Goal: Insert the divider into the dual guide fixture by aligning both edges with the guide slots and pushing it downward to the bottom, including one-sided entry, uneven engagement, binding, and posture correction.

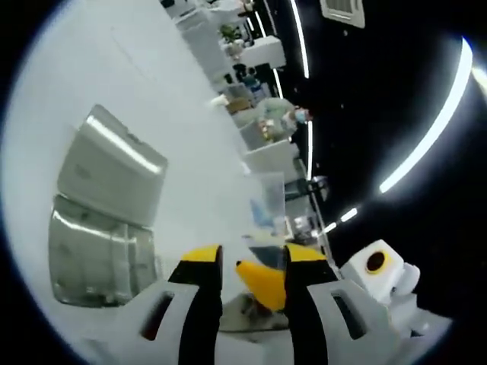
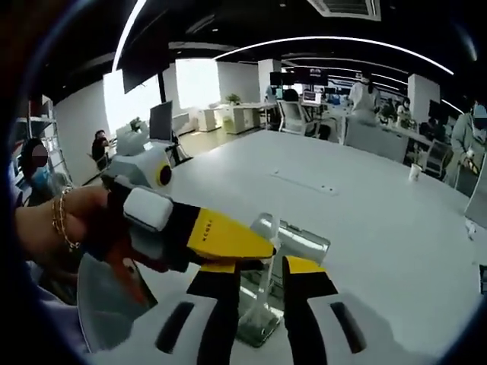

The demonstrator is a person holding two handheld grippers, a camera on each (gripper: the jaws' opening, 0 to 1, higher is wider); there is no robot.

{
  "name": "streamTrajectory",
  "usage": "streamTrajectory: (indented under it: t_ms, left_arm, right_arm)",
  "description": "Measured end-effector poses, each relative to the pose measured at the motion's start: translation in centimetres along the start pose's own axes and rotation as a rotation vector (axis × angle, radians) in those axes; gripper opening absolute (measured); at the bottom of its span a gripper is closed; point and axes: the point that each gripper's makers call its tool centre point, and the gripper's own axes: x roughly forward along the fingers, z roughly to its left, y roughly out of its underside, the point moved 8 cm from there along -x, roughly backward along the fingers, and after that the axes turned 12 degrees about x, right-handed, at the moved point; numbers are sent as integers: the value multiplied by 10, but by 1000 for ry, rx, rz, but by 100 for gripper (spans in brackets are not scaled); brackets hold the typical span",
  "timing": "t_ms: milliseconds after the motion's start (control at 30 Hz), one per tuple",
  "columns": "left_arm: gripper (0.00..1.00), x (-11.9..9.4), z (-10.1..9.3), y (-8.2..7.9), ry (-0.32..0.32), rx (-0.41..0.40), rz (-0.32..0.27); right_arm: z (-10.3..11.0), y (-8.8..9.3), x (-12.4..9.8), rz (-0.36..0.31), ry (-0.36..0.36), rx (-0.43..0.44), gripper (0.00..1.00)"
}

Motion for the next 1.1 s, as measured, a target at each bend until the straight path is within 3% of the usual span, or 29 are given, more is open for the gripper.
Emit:
streamTrajectory:
  t_ms: [67, 433, 667, 967, 1100]
  left_arm:
    - [29, -1, 1, -1, 7, -6, 5]
    - [29, -4, 2, -1, 26, -12, 56]
    - [29, -6, 3, -2, 40, -19, 69]
    - [30, -15, 5, -9, 104, 9, 44]
    - [37, -26, 9, -18, 147, 23, -1]
  right_arm:
    - [1, 0, -1, 4, 12, -36, 15]
    - [-2, 0, 0, 32, -16, -61, 1]
    - [-2, -1, -1, 35, -22, -4, 0]
    - [9, -10, 1, 36, -5, 29, 0]
    - [14, -13, 2, 44, 30, 22, 0]
